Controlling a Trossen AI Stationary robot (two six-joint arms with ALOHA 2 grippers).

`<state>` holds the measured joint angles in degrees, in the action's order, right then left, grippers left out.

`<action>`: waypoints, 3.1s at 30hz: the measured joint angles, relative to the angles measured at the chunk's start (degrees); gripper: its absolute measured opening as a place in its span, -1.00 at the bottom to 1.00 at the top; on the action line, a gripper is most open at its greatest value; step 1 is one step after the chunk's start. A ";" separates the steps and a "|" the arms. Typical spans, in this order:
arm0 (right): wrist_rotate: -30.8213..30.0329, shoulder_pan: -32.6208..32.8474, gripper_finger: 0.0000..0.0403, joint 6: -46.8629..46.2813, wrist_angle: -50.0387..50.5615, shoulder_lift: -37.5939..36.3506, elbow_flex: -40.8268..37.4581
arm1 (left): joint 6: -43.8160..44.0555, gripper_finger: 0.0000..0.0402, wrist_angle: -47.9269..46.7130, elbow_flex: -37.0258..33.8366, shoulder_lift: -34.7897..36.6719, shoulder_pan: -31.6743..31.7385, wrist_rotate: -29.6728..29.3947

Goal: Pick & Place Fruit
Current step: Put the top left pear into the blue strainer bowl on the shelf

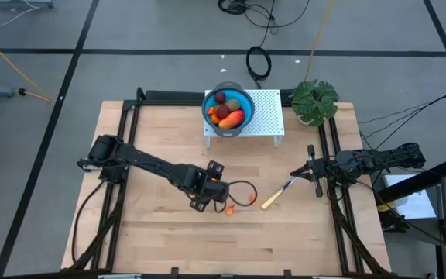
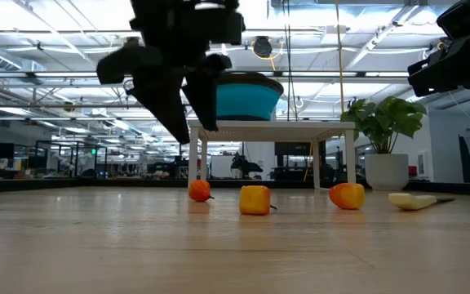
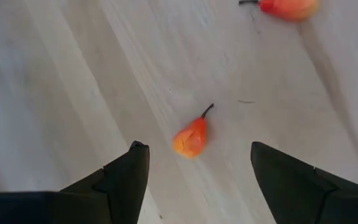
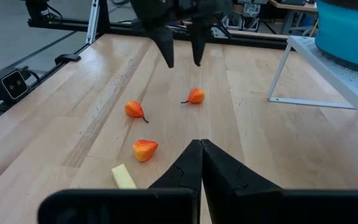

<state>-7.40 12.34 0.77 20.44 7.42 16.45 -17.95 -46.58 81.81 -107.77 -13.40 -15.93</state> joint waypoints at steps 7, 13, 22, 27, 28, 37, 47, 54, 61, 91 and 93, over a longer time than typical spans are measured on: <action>-0.02 0.00 -1.00 -0.05 0.00 0.00 0.02 | -9.96 0.39 4.01 -2.87 0.00 3.85 5.66; -0.02 -0.01 -1.00 -0.06 -0.01 0.00 0.02 | -16.39 0.39 7.17 -4.36 0.00 6.20 8.74; -0.04 0.00 -1.00 -0.06 0.01 0.00 0.04 | -22.45 0.38 9.91 -7.30 0.02 7.45 11.05; -0.06 0.01 -1.00 -0.06 0.01 -0.02 0.04 | -23.56 0.38 10.30 -7.58 -1.85 7.80 11.46; -0.04 0.00 -1.00 -0.06 0.00 -0.02 0.04 | -23.67 0.38 10.68 -7.57 -2.18 7.89 11.44; -0.09 0.00 -1.00 -0.10 -0.19 0.00 0.09 | -26.06 0.38 10.66 -7.52 -5.15 9.02 11.61; -0.09 0.00 -1.00 -0.10 -0.36 0.00 0.09 | -29.86 0.01 10.50 -7.46 -5.33 9.63 13.64; -0.09 -0.01 -1.00 -0.10 -0.38 0.00 0.09 | -29.91 -0.32 10.81 -7.49 -5.42 9.66 13.09; -0.09 0.00 -1.00 -0.10 -0.39 -0.02 0.09 | -29.12 -0.48 10.85 -7.49 -5.42 9.46 11.22; -0.06 0.00 -1.00 -0.04 -0.40 -0.01 0.04 | 50.83 -0.46 44.35 -1.45 9.35 5.00 4.93; -0.04 0.01 -1.00 -0.04 -0.40 -0.02 0.04 | 56.36 -0.46 46.67 -1.45 9.35 5.01 4.94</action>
<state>-7.44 12.35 0.73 20.04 7.40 16.49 38.42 0.10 80.36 -98.41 -8.39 -10.99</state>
